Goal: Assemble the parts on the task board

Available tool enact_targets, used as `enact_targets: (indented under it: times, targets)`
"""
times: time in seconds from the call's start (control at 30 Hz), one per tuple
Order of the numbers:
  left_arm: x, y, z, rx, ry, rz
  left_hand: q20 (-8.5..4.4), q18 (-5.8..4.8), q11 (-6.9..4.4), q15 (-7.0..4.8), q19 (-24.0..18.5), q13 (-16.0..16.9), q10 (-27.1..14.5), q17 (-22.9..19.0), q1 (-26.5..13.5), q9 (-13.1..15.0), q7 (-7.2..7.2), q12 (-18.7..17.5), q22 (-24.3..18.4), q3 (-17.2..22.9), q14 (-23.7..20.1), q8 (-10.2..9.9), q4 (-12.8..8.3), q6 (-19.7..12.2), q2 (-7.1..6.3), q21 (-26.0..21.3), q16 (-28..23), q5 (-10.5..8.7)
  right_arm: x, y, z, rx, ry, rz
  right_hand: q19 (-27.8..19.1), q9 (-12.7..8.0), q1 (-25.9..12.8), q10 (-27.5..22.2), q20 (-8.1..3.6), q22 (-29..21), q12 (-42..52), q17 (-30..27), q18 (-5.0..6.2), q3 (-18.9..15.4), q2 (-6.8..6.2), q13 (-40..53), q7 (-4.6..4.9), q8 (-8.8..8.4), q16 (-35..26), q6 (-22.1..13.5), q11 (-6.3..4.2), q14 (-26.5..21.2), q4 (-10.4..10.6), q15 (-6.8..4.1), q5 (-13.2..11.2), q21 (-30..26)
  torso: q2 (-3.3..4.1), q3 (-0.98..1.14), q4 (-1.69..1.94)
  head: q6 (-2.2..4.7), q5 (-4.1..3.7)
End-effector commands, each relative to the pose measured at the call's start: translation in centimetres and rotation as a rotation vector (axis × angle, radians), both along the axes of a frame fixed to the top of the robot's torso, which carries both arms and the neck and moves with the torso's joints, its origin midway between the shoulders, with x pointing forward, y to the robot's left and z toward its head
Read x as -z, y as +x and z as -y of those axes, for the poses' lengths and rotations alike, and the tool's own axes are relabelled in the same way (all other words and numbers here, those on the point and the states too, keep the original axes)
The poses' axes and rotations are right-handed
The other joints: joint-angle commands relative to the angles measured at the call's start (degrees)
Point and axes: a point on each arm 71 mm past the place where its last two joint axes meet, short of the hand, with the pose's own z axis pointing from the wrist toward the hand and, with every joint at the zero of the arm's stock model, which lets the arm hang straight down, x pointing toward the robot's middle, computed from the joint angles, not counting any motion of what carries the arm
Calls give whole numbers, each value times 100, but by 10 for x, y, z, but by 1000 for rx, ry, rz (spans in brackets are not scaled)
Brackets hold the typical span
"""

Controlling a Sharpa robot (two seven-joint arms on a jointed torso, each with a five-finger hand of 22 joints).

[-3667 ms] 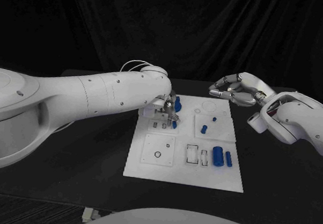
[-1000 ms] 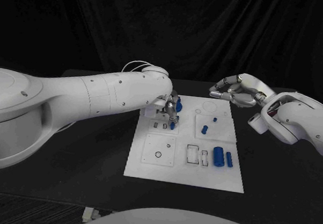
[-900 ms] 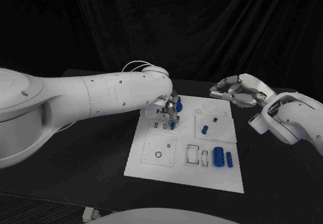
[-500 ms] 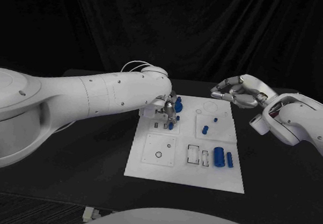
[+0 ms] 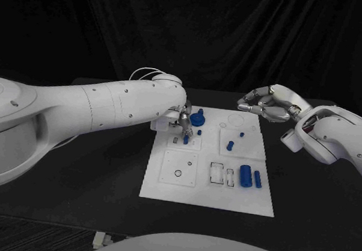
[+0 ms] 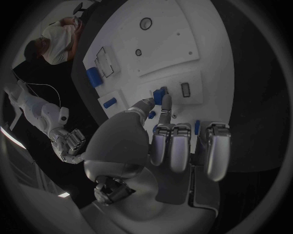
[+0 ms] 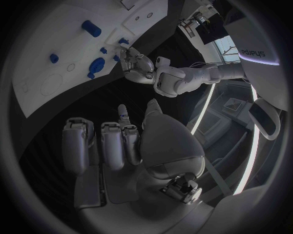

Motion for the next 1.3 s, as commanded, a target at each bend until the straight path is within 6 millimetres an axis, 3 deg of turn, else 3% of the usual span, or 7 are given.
enact_targets:
  times: [0.03, 0.27, 0.73, 1.3]
  targets:
    - [-1, 1, -2, -25, -10, 15, -42, -2, -30, -28, 284, 1509, 607, 1507, -73, 20, -8, 20, 1102, 576, 606, 33, -537, -52, 9, -32, 15, -34, 2, 0, 1, 4, -8, -12, 192, -7, 63, 485, 43, 1265, -39, 772, 88, -40, -11, 1340, 25, -3, -35, 32, 41, 354, -3, 43, 31, -11, -2, 1, 0, -1, 7]
    - [-1, 2, -6, -38, -20, 28, -42, 2, -30, -29, 274, 1509, 607, 1507, -99, 31, -8, 20, 1089, 589, 606, 28, -530, -68, 10, -43, 15, -50, 4, -1, 1, 3, -10, -19, 188, -8, 72, 479, 45, 1263, -43, 765, 89, -44, -10, 1332, 26, -4, -39, 33, 43, 351, -2, 44, 31, -17, -4, 5, 4, -1, 22]
    - [-1, 1, -7, -37, -25, 30, -42, 2, -31, -29, 274, 1509, 607, 1507, -107, 36, -9, 20, 1088, 596, 606, 27, -528, -70, 13, -44, 15, -53, 6, 0, -1, -2, -12, -29, 181, -8, 79, 475, 46, 1259, -45, 751, 92, -48, -9, 1326, 27, -4, -46, 33, 44, 346, -1, 46, 32, -28, 11, -8, 3, -1, 43]
    - [-1, -1, -5, -28, -12, 16, -44, 6, -33, -31, 265, 1509, 607, 1507, -170, 61, -12, 20, 1076, 622, 606, 29, -501, -71, 24, -56, 15, -68, 7, 0, -1, -2, -17, -40, 175, -9, 89, 471, 48, 1256, -48, 744, 94, -52, -8, 1319, 28, -6, -49, 31, 46, 343, -2, 47, 34, -37, 11, -2, -5, -1, 60]
